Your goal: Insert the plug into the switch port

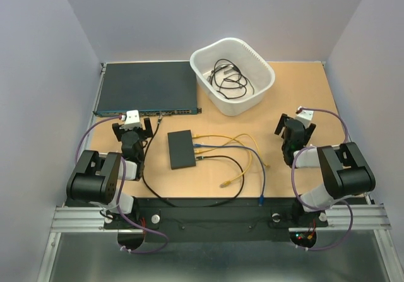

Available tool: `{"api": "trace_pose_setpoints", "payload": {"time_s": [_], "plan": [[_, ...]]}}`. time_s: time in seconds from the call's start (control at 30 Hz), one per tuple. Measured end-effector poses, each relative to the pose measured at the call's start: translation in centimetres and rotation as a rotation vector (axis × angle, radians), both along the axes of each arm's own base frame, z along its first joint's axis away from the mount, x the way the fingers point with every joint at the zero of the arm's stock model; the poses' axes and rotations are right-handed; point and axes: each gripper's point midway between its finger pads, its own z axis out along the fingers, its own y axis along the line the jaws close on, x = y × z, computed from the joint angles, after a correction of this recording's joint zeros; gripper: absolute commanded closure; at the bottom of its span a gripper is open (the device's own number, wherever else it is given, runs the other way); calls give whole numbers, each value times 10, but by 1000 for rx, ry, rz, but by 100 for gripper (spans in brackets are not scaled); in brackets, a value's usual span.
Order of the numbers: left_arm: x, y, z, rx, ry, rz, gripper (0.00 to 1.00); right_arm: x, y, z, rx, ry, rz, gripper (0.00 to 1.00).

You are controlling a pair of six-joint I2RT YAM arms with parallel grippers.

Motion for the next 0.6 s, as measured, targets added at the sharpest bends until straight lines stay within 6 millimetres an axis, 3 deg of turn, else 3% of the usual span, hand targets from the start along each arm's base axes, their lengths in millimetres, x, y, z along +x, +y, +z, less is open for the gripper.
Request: {"api": "trace_pose_setpoints", "payload": {"time_s": [0.17,0.43,0.53,0.6], "plan": [[0,1,0,-1,0,-2,1,21,18,4,-17,-53,151,9],[0,-1,0,-2,0,-9,1,29,29,13,-17,-104,258,5],[0,-1,0,-2,0,-9,1,24,32,15,0,-144,295,4],[1,-1,0,-2,0,-11,1,8,25,6,7,-144,295,0]]}}
